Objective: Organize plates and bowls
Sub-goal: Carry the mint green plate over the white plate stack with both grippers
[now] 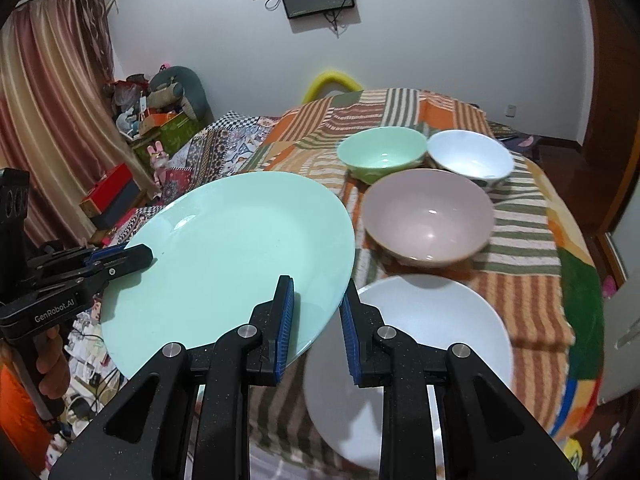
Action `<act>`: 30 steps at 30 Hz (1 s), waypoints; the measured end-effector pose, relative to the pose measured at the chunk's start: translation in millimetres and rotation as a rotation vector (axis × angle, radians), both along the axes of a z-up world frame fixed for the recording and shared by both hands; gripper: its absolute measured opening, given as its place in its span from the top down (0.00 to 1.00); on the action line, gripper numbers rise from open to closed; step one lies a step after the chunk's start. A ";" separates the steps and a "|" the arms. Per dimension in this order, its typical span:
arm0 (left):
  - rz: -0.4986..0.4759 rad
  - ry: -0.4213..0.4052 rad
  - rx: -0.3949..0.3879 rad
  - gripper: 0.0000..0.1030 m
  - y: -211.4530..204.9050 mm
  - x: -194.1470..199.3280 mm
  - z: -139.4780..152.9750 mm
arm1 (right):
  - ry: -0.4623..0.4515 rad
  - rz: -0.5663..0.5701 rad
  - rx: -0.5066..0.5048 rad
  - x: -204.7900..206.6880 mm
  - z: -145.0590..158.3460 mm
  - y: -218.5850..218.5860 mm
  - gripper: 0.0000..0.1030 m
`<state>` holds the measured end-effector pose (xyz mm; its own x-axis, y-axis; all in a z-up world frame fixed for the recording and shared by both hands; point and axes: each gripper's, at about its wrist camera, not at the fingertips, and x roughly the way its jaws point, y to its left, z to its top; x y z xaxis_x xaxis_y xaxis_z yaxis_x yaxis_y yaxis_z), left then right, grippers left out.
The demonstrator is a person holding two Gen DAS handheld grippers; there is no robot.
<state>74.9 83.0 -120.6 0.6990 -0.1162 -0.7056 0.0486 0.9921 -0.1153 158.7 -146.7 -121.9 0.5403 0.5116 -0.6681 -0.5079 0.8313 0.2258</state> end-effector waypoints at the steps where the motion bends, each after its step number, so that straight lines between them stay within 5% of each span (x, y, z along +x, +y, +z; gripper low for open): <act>1: -0.008 -0.001 0.000 0.79 -5.9 -1.2 -0.1 | -0.003 -0.003 -0.001 -1.7 0.2 -4.2 0.80; 30: -0.090 0.151 -0.002 0.79 -83.4 18.7 -63.7 | 0.101 -0.116 -0.014 -21.5 -53.1 -83.6 0.80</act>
<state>93.6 -0.4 -184.3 0.5719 -0.1746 -0.8015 0.1188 0.9844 -0.1297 137.2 -230.4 -175.0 0.5246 0.4400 -0.7288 -0.3834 0.8865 0.2592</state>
